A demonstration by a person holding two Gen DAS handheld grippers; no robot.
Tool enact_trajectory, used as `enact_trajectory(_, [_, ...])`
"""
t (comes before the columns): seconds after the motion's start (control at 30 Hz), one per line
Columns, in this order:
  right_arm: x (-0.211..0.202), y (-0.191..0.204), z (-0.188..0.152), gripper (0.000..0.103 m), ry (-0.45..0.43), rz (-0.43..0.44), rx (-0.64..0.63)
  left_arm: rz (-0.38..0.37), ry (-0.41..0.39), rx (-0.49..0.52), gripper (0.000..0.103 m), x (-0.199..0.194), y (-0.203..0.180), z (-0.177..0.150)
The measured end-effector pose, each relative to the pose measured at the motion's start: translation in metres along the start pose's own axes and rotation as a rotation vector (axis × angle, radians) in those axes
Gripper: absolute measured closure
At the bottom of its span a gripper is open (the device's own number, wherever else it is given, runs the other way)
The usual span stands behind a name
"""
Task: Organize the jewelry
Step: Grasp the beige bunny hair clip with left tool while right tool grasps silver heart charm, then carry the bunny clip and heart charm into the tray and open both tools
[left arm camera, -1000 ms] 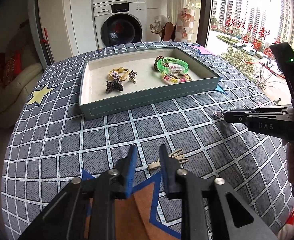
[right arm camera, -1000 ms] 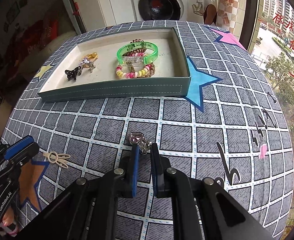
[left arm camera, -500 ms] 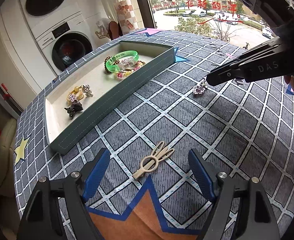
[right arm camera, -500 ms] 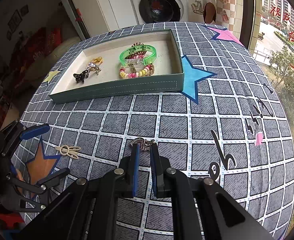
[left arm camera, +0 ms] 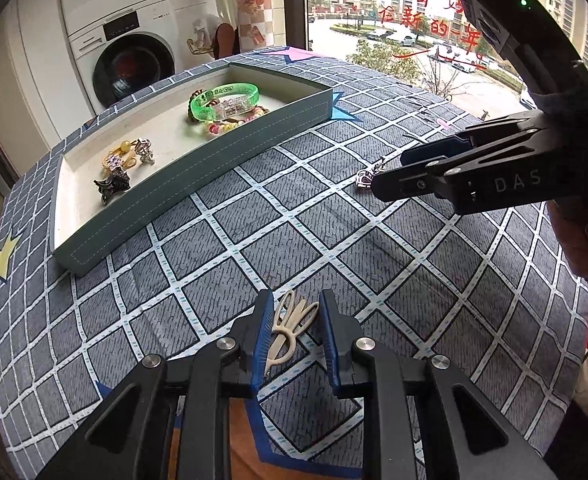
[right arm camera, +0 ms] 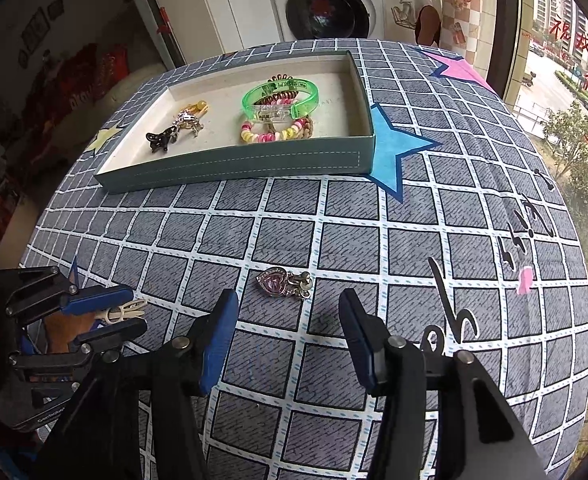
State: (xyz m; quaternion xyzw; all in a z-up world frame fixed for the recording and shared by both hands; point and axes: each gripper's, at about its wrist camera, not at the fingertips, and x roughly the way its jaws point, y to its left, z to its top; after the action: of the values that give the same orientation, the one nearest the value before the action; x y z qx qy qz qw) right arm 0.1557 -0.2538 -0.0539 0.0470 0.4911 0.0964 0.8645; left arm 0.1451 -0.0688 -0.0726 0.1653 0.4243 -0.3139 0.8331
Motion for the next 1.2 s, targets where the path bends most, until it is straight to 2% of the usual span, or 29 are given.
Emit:
enact_trajectory(0.17, [0.010, 0.011, 0.002, 0.048, 0.003, -0.058, -0.053, 0.024, -0.010, -0.057, 0.069, -0.005, -0.002, -0.008])
enact_trajectory(0.2, [0.012, 0.015, 0.002, 0.053, 0.002, -0.082, -0.077, 0.029, -0.012, -0.071, 0.069, -0.006, -0.002, -0.010])
enact_trajectory(0.23, [0.013, 0.019, 0.001, 0.059, -0.001, -0.115, -0.103, 0.029, -0.015, -0.090, 0.070, -0.008, 0.000, -0.011])
enact_trajectory(0.27, [0.012, 0.022, 0.000, 0.073, -0.008, -0.128, -0.122, 0.026, -0.023, -0.112, 0.072, -0.010, 0.001, -0.013])
enact_trajectory(0.3, [0.011, 0.022, -0.001, 0.073, -0.006, -0.119, -0.118, 0.029, -0.034, -0.134, 0.083, -0.012, 0.002, -0.014])
enact_trajectory(0.33, [0.010, 0.021, -0.001, 0.076, -0.008, -0.115, -0.109, 0.032, -0.036, -0.158, 0.086, -0.014, 0.005, -0.014])
enact_trajectory(0.37, [0.009, 0.018, -0.002, 0.103, -0.004, -0.112, -0.098, 0.032, -0.040, -0.185, 0.086, -0.015, 0.008, -0.016])
enact_trajectory(0.57, [-0.001, -0.004, -0.007, 0.103, -0.010, -0.051, 0.018, 0.110, -0.039, -0.287, 0.086, -0.024, 0.026, -0.021])
enact_trajectory(0.67, [-0.002, -0.011, -0.006, 0.103, -0.009, 0.017, 0.044, 0.150, -0.075, -0.331, 0.085, -0.038, 0.034, -0.024])
enact_trajectory(0.73, [-0.002, -0.015, -0.004, 0.099, -0.018, 0.028, 0.050, 0.146, -0.091, -0.356, 0.085, -0.048, 0.039, -0.027])
enact_trajectory(0.77, [-0.001, -0.016, -0.002, 0.088, -0.016, 0.037, 0.053, 0.140, -0.097, -0.358, 0.085, -0.052, 0.039, -0.027])
enact_trajectory(0.8, [0.000, -0.017, 0.000, 0.065, -0.018, 0.044, 0.054, 0.137, -0.104, -0.347, 0.085, -0.055, 0.039, -0.028])
enact_trajectory(0.87, [0.000, -0.015, 0.004, 0.037, -0.039, 0.044, 0.031, 0.147, -0.103, -0.300, 0.085, -0.059, 0.033, -0.029])
enact_trajectory(1.1, [0.010, 0.000, 0.014, 0.037, -0.038, 0.012, -0.090, 0.104, -0.081, -0.217, 0.084, -0.062, 0.013, -0.030])
enact_trajectory(1.13, [0.011, 0.001, 0.014, 0.037, -0.036, 0.005, -0.101, 0.096, -0.081, -0.208, 0.076, -0.063, 0.010, -0.029])
enact_trajectory(1.17, [0.013, 0.003, 0.015, 0.037, -0.035, 0.000, -0.110, 0.094, -0.075, -0.201, 0.014, -0.064, 0.007, -0.028])
enact_trajectory(1.2, [0.014, 0.004, 0.016, 0.037, -0.033, -0.003, -0.118, 0.121, -0.092, -0.199, 0.000, -0.066, 0.004, -0.027])
